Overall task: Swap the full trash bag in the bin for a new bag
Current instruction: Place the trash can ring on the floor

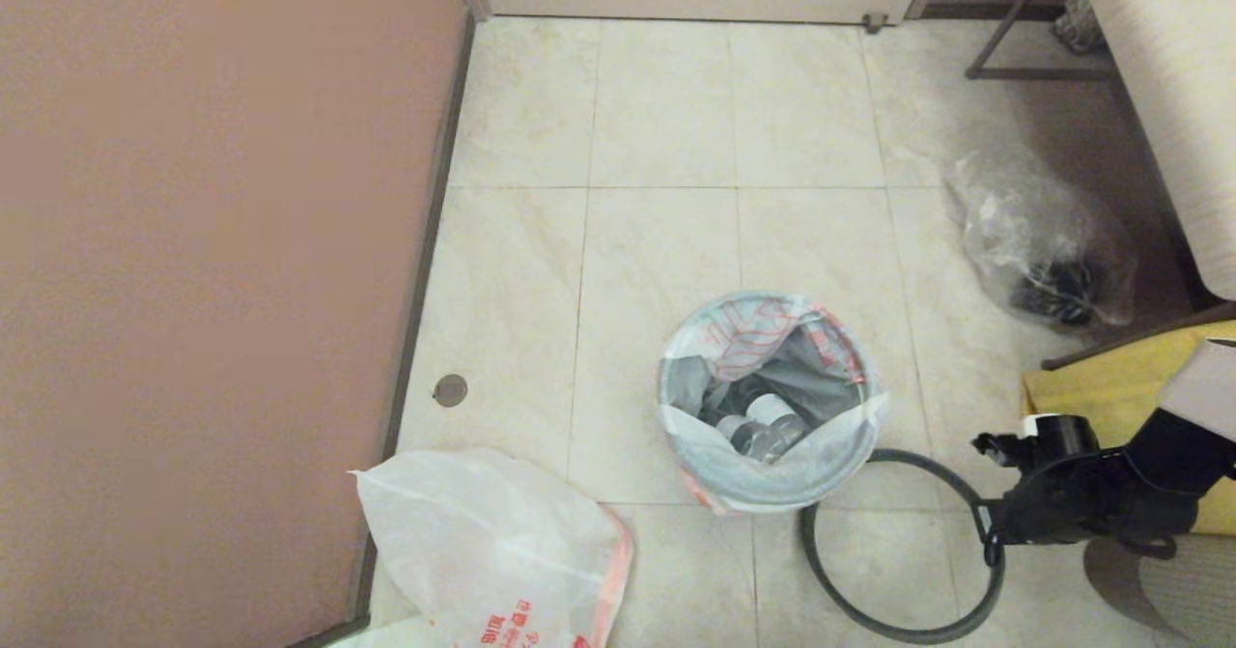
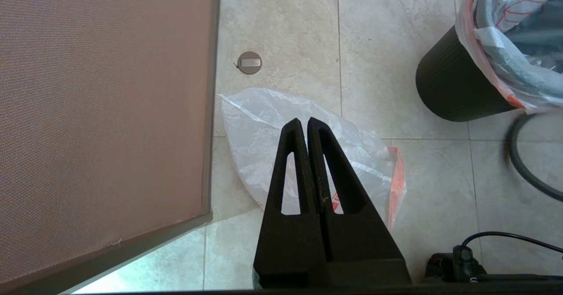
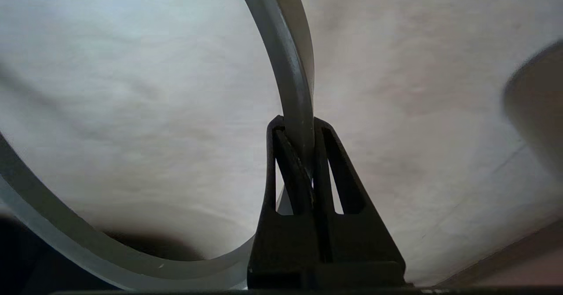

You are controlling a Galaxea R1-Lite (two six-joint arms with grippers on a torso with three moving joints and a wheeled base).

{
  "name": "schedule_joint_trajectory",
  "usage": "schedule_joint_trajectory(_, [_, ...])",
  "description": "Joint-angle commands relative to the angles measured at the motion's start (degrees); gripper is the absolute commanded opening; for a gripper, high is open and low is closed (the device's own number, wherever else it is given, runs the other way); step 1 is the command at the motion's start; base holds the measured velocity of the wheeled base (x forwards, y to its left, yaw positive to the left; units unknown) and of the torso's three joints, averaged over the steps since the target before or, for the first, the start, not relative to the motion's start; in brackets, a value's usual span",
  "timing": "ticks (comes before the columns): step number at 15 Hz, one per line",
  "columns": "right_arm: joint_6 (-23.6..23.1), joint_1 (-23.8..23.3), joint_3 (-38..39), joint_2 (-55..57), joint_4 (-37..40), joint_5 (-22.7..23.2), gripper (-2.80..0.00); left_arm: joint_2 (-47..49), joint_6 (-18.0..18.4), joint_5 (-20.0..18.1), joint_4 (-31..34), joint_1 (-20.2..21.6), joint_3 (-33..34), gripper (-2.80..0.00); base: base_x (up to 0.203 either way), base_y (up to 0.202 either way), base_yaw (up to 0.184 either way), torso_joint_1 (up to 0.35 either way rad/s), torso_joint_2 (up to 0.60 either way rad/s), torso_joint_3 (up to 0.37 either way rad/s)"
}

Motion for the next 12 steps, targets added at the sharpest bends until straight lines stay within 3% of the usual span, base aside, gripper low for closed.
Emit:
schedule_joint_trajectory(1, [-3.56,-2.30,-1.21,2.56,2.32,-0.11,-2.80,0.07,-0.02,0.00,0.00,0.01,0.01,-2.80,0.000,0.000,0.000,0.000,0.00,0.000])
schedule_joint_trajectory(2, [-6.40,-3.25,-1.12,2.36,3.31,-0.25,-2.80,0.07,-0.02,0.00,0.00,0.05,0.01,-2.80,0.000,0.000,0.000,0.000,0.00,0.000])
schedule_joint_trajectory(9, [-4.19,-3.98,6.38,-13.38,6.46,-0.86,-2.80,0.07,-0.02,0.00,0.00,0.01,0.01,-2.80,0.000,0.000,0.000,0.000,0.00,0.000])
schedule_joint_trajectory(11, [-4.23,-4.18,10.62,-16.40,8.76,-6.37,-2.80,0.07,-0.02,0.00,0.00,0.01,0.01,-2.80,0.000,0.000,0.000,0.000,0.00,0.000])
schedule_joint_trajectory(12, [-4.26,-4.58,12.56,-17.51,8.23,-6.73,0.00,0.07,-0.02,0.00,0.05,0.01,0.01,-2.80,0.000,0.000,0.000,0.000,0.00,0.000])
